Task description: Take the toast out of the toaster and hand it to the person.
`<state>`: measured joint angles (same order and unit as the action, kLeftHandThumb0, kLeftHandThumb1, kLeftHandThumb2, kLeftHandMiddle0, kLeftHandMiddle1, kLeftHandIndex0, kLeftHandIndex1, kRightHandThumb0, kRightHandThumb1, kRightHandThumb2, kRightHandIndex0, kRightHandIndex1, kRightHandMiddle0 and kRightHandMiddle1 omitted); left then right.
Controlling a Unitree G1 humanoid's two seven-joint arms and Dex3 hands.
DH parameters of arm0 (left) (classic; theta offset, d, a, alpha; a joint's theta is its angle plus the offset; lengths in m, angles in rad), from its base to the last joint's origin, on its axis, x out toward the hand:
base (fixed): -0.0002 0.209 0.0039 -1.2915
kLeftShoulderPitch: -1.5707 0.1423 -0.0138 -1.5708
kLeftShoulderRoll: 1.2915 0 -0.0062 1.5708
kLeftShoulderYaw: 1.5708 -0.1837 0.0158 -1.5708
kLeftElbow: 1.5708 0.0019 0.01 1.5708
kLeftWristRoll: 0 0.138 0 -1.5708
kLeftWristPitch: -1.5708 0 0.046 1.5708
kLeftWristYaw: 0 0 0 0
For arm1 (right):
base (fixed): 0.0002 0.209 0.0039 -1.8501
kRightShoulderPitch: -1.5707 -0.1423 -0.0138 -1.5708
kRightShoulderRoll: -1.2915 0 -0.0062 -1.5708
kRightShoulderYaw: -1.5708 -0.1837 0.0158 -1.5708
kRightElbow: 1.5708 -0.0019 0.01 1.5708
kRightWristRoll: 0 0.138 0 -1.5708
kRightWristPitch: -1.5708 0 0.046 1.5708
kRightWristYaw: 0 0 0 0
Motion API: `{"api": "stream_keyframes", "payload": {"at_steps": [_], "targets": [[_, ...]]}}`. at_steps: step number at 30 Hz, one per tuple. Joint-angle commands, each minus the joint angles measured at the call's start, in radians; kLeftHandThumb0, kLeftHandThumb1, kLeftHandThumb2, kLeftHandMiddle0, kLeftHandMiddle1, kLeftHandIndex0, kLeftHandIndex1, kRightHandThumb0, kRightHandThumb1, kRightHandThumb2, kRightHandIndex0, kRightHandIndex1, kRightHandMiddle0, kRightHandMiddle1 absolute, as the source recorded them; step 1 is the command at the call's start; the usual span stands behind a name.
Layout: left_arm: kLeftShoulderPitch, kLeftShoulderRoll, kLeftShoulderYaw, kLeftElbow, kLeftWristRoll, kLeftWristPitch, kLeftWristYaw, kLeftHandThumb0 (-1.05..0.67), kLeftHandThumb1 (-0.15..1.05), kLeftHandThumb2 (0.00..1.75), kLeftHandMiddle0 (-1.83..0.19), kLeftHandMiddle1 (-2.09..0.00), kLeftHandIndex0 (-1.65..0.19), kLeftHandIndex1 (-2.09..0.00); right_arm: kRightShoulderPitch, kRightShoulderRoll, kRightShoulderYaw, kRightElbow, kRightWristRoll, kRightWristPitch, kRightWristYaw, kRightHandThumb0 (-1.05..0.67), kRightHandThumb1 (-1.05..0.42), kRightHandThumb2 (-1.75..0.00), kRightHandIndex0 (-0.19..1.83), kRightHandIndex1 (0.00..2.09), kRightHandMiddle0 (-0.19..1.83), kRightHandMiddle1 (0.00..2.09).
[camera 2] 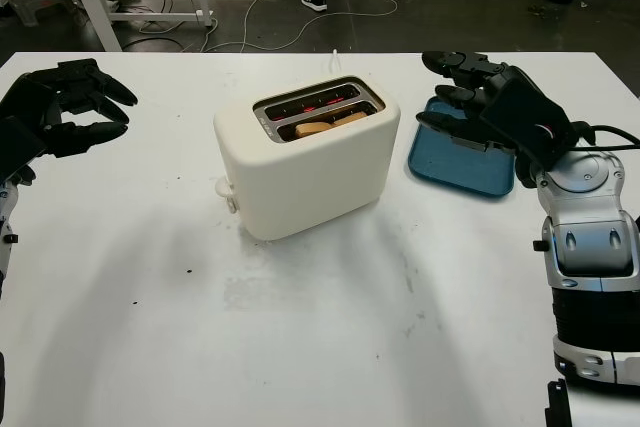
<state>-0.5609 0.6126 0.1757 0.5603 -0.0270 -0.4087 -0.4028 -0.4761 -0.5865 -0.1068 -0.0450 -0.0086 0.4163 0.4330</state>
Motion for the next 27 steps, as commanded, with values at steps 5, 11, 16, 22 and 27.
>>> {"api": "stream_keyframes", "payload": {"at_steps": [5, 11, 16, 22, 27], "targets": [[0.011, 0.006, 0.001, 0.0, 0.004, -0.017, 0.005, -1.05, 0.84, 0.0, -0.53, -1.27, -0.61, -1.08, 0.002, 0.003, 0.004, -0.006, 0.003, -0.012, -0.003, -0.31, -0.92, -0.15, 0.37, 0.01, 0.37, 0.01], [0.01, 0.006, 0.003, 0.0, -0.007, -0.013, -0.007, -1.05, 0.84, 0.0, -0.52, -1.27, -0.61, -1.08, 0.0, 0.009, -0.001, 0.0, 0.009, -0.011, -0.006, -0.29, -0.92, -0.14, 0.38, 0.01, 0.38, 0.01], [0.01, 0.005, 0.004, -0.004, -0.009, -0.002, -0.006, -1.05, 0.83, 0.0, -0.53, -1.26, -0.61, -1.07, 0.002, 0.007, 0.001, -0.008, 0.009, -0.005, -0.004, -0.32, -0.92, -0.15, 0.37, 0.0, 0.37, 0.0], [0.01, 0.004, 0.003, -0.004, -0.008, -0.001, -0.005, -1.05, 0.83, 0.0, -0.52, -1.26, -0.62, -1.06, 0.001, 0.004, 0.002, 0.006, 0.007, -0.021, -0.001, -0.33, -0.92, -0.15, 0.37, 0.01, 0.37, 0.0], [0.007, 0.0, 0.0, 0.003, -0.004, -0.016, -0.002, -1.05, 0.84, 0.0, -0.53, -1.27, -0.62, -1.06, -0.002, 0.004, 0.002, -0.003, 0.005, 0.002, -0.006, -0.32, -0.92, -0.15, 0.37, 0.01, 0.37, 0.0]]}}
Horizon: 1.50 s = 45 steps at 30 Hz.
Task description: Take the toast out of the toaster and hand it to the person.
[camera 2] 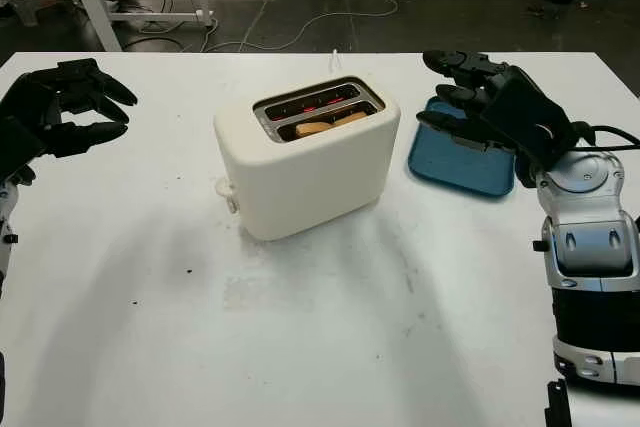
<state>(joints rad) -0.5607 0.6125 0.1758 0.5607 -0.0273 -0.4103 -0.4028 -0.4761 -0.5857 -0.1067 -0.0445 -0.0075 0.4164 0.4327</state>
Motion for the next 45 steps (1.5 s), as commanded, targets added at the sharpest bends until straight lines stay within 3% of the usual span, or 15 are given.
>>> {"api": "stream_keyframes", "payload": {"at_steps": [1, 45], "targets": [[0.007, 0.001, -0.001, 0.001, -0.001, -0.015, 0.0, -1.05, 0.84, 0.01, -0.53, -1.27, -0.62, -1.06, -0.001, 0.001, 0.003, -0.005, 0.002, -0.002, -0.004, -0.31, -0.92, -0.15, 0.38, 0.01, 0.37, 0.0], [0.0, 0.0, 0.0, -0.003, -0.001, -0.01, 0.006, -1.05, 0.83, 0.01, -0.55, -1.26, -0.64, -1.04, -0.006, -0.005, -0.001, -0.008, 0.004, -0.011, 0.015, -0.29, -0.92, -0.17, 0.36, 0.01, 0.35, 0.01]]}}
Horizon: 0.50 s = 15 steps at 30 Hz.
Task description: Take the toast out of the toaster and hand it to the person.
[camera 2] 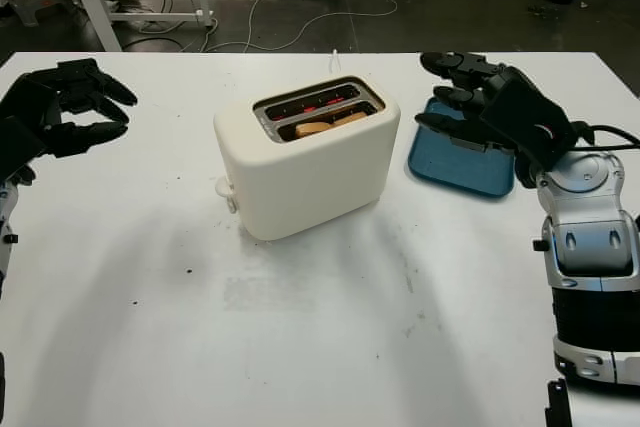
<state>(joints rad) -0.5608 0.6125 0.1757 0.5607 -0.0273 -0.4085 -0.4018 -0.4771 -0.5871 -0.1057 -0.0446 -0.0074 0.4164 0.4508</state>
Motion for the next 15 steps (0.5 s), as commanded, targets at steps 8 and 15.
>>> {"api": "stream_keyframes", "payload": {"at_steps": [8, 15], "targets": [[0.003, 0.003, -0.002, 0.0, 0.005, -0.009, 0.008, -1.05, 0.83, 0.0, -0.55, -1.26, -0.64, -1.04, 0.001, 0.001, -0.005, 0.005, 0.005, -0.023, -0.01, -0.3, -0.92, -0.16, 0.37, 0.01, 0.36, 0.01], [0.004, 0.002, -0.002, 0.002, 0.008, -0.02, 0.011, -1.05, 0.84, 0.0, -0.53, -1.27, -0.62, -1.06, 0.002, 0.002, -0.004, -0.001, 0.002, -0.019, -0.013, -0.31, -0.92, -0.15, 0.38, 0.01, 0.37, 0.01]]}}
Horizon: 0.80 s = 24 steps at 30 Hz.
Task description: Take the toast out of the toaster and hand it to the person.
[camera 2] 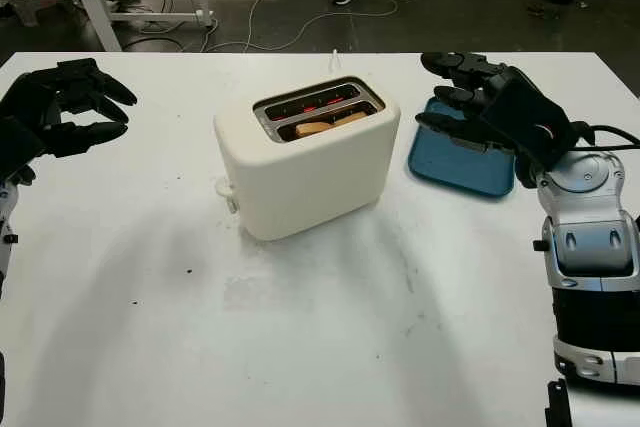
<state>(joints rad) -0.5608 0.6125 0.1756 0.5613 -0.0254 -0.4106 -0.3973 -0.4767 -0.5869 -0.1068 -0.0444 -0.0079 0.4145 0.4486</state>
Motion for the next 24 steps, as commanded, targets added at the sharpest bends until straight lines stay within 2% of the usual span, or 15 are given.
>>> {"api": "stream_keyframes", "payload": {"at_steps": [1, 24], "targets": [[0.004, 0.002, -0.002, 0.003, 0.006, -0.019, 0.006, -1.05, 0.84, 0.0, -0.53, -1.27, -0.61, -1.07, 0.003, 0.004, -0.003, -0.004, 0.002, -0.013, -0.013, -0.31, -0.92, -0.15, 0.38, 0.01, 0.37, 0.01], [0.01, 0.002, 0.006, -0.005, -0.006, -0.01, 0.004, -1.05, 0.84, 0.0, -0.51, -1.27, -0.6, -1.08, 0.004, 0.007, -0.014, 0.014, 0.02, -0.031, -0.008, -0.32, -0.92, -0.14, 0.38, 0.01, 0.37, 0.0]]}}
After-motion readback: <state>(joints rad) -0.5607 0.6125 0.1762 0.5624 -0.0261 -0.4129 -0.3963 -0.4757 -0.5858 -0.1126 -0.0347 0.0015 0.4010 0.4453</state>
